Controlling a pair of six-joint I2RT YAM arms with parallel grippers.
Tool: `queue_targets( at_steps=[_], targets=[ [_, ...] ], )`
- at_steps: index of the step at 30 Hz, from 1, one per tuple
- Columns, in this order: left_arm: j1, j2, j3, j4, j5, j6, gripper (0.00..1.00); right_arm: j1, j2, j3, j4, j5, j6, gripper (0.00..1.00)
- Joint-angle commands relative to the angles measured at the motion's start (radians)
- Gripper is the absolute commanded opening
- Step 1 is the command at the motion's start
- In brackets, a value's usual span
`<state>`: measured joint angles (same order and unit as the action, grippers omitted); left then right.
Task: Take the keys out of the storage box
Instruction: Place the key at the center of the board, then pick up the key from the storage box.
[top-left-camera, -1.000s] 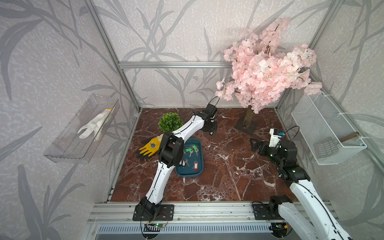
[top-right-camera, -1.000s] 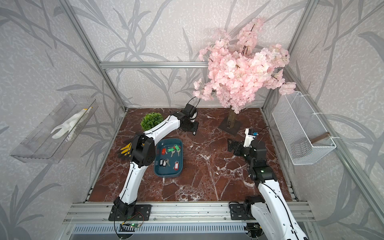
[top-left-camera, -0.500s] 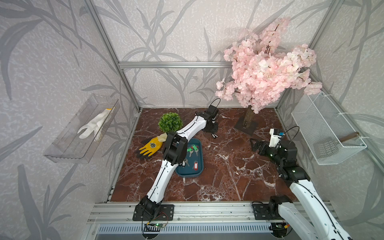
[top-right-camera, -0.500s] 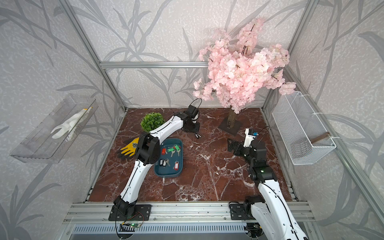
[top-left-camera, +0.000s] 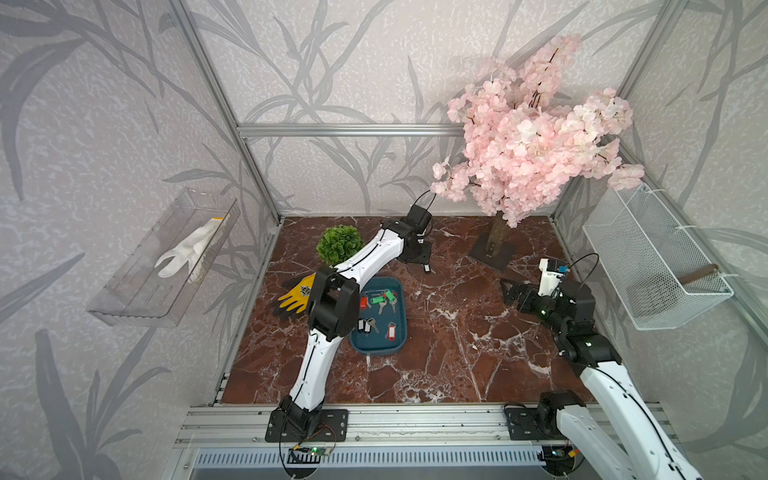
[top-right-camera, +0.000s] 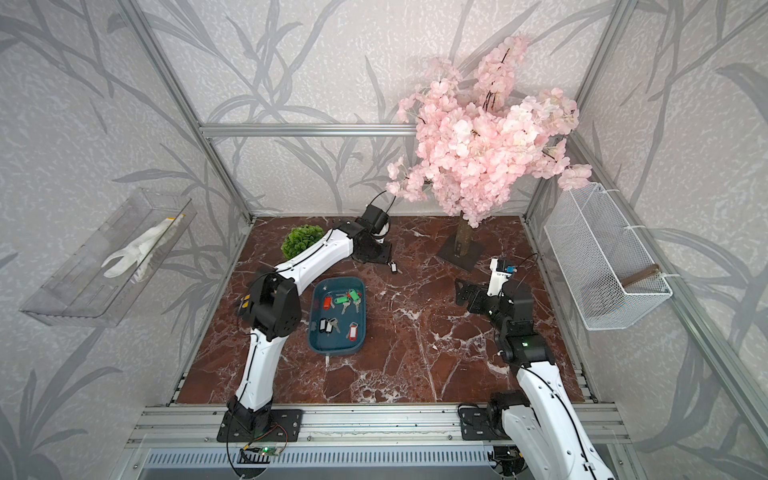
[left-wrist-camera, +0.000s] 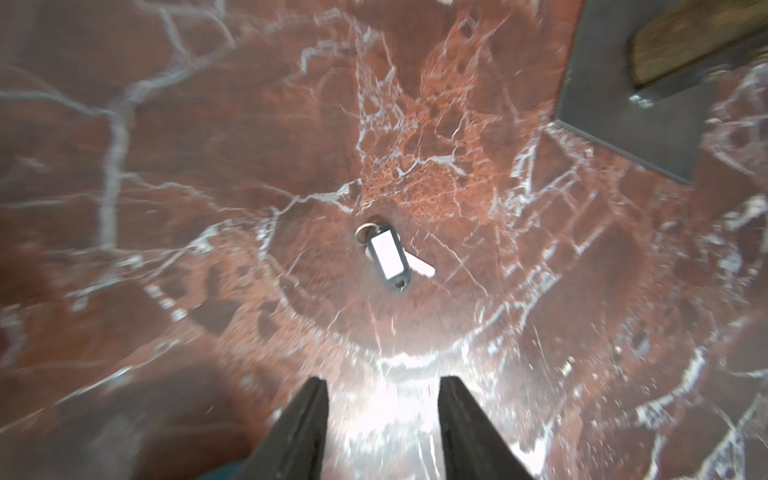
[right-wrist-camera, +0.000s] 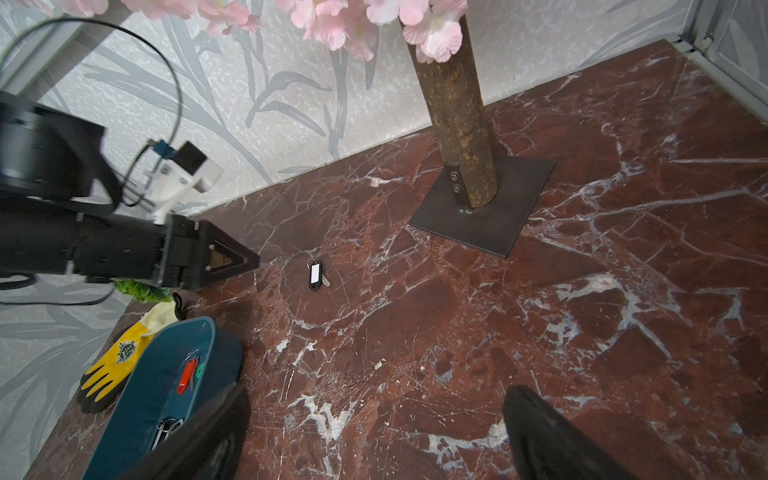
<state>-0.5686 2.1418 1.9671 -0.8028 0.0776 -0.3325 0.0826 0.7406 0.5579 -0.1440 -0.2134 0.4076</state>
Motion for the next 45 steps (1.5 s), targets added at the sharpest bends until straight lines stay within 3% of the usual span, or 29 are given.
queue_targets(
  at_steps=[1,11,17,24,32,45],
  targets=[
    [0.001,-0.161,-0.139,0.044,-0.068,0.003,0.52,0.003,-0.004,-0.012,0.005,0.014,-0.017,0.99],
    [0.001,-0.499,-0.562,0.058,-0.165,-0.079,0.6,0.002,0.053,-0.022,0.063,0.008,-0.009,0.99],
    [0.007,-0.544,-0.71,0.109,-0.169,-0.16,0.61,0.002,0.088,-0.024,0.089,0.002,0.0,0.99],
    [0.023,-0.426,-0.701,0.184,-0.149,-0.236,0.57,0.002,0.094,-0.027,0.095,-0.004,0.01,0.99],
    [0.036,-0.279,-0.646,0.209,-0.192,-0.259,0.32,0.002,0.069,-0.042,0.087,0.002,0.02,0.99],
    [0.047,-0.206,-0.63,0.22,-0.199,-0.249,0.23,0.002,0.08,-0.04,0.095,0.0,0.024,0.99]
  ],
)
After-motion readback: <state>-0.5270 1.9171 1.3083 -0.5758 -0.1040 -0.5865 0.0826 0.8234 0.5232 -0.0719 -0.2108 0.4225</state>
